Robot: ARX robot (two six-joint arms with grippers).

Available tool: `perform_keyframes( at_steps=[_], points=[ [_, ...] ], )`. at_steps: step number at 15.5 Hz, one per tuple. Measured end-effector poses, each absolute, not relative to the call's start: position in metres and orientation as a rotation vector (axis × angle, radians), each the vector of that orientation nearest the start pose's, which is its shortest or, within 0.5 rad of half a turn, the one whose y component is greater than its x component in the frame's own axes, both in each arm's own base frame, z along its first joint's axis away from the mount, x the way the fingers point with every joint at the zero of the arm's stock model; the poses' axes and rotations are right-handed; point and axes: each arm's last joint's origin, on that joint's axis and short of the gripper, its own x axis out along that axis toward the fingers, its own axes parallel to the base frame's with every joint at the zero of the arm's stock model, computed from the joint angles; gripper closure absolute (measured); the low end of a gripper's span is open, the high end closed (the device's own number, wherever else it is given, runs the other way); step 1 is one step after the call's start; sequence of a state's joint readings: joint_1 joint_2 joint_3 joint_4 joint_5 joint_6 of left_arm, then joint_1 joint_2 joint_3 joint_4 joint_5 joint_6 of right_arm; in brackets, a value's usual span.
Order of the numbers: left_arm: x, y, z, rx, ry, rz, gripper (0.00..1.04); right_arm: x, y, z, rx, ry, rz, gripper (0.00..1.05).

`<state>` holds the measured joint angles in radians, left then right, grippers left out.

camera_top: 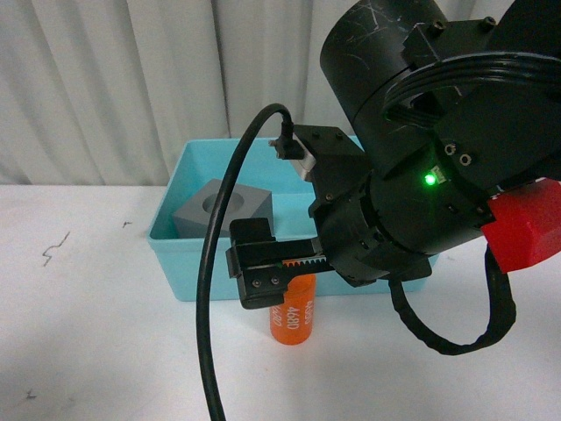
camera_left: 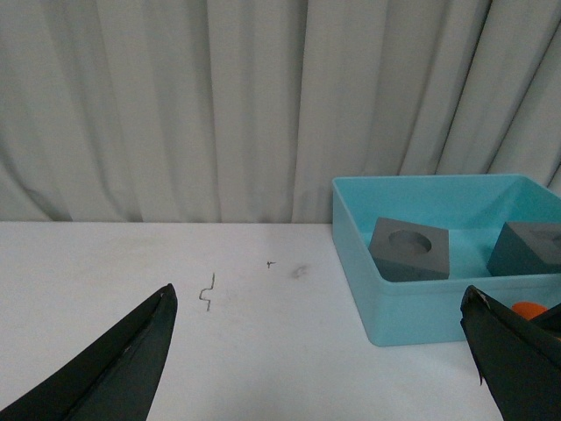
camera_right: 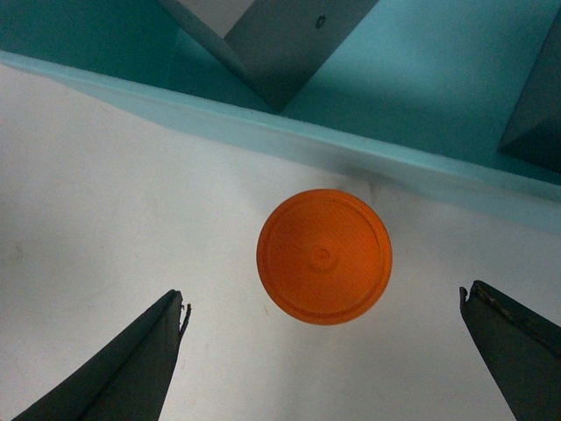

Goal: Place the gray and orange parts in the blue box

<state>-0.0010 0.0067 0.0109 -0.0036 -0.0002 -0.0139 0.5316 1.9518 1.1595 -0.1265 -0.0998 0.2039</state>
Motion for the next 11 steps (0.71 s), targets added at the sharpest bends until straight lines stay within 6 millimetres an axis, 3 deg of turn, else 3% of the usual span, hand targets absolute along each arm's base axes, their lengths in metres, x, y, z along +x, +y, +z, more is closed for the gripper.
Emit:
perform_keyframes(
  at_steps=[4, 11],
  points=[
    [0.097, 0.000, 0.166, -0.014, -0.001, -0.001, 0.07, 0.348, 0.207, 0.128, -0.075, 0.969, 0.487, 0.06],
    [0.097, 0.000, 0.166, -0.014, -0.001, -0.001, 0.07, 0.352, 0.209, 0.115, -0.086, 0.987, 0.490, 0.06]
  ],
)
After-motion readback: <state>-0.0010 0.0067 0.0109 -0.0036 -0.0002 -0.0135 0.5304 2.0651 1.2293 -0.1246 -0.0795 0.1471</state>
